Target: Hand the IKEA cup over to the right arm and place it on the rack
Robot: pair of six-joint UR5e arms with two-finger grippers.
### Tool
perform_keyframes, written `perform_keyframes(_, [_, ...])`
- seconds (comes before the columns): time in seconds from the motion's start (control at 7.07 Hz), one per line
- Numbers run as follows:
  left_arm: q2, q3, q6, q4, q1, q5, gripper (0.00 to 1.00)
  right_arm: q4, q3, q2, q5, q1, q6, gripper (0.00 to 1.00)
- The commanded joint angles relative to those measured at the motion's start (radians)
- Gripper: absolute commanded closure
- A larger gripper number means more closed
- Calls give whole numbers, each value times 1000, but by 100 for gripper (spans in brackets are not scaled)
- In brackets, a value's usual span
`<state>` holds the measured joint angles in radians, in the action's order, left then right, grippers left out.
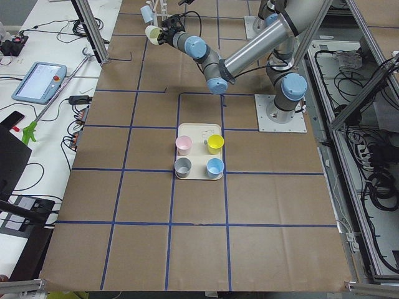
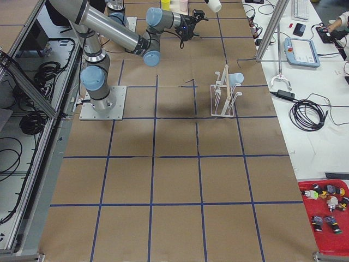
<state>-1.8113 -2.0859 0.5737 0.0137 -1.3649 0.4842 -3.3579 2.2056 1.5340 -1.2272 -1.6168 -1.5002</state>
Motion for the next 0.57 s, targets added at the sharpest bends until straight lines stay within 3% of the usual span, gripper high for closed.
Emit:
perform_keyframes(0.0, [-23, -74, -2, 145, -28, -36, 99, 2, 0, -2, -2, 0, 0, 0])
perform_keyframes(0.28, [-74, -108, -21, 273, -31, -102, 96, 2, -3, -35, 24, -2, 3, 0])
perform_keyframes(0.42, [-83, -102, -82, 323, -57, -99, 96, 9, -6, -52, 119, -2, 5, 0])
